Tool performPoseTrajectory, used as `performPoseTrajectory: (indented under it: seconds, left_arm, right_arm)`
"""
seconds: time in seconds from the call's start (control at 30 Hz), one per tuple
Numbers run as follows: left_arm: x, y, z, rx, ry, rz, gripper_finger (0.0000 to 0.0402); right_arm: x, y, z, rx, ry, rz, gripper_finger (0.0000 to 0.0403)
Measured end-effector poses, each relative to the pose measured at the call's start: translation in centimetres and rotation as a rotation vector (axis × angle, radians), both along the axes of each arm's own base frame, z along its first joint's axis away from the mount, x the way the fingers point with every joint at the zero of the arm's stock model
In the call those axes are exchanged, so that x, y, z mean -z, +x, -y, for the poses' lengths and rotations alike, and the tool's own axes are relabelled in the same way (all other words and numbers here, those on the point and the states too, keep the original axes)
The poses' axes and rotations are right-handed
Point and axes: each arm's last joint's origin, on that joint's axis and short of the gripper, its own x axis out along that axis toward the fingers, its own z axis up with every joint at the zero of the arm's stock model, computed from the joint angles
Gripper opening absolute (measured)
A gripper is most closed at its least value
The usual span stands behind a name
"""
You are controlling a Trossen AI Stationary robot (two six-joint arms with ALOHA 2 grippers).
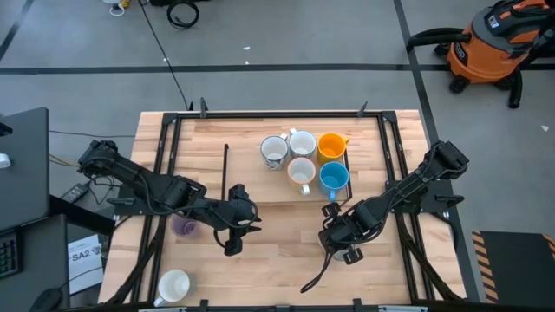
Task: Place coffee mugs
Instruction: Put the blue patterned mug on the shelf
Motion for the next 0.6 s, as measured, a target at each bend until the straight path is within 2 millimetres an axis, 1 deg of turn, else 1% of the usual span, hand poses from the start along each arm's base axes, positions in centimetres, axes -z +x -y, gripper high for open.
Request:
performPoseTrajectory:
  seconds: [0.13,0.37,0.6]
  left_arm:
    - [0.00,0.00,0.00,0.000,0.000,0.000,0.0117]
    - [0.00,0.00,0.00,0.000,0.000,0.000,0.0117]
    - [0.00,0.00,0.01,0.000,0.000,0.000,0.0117]
  right_arm:
    - [0.00,0.12,0.19,0.062,0.021,-0.009,0.0087]
    - [0.00,0.31,0.50,0.133,0.089,-0.049,0.0134]
    - [-0.02,0.38,0.47,0.147,0.101,-0.045,0.0139]
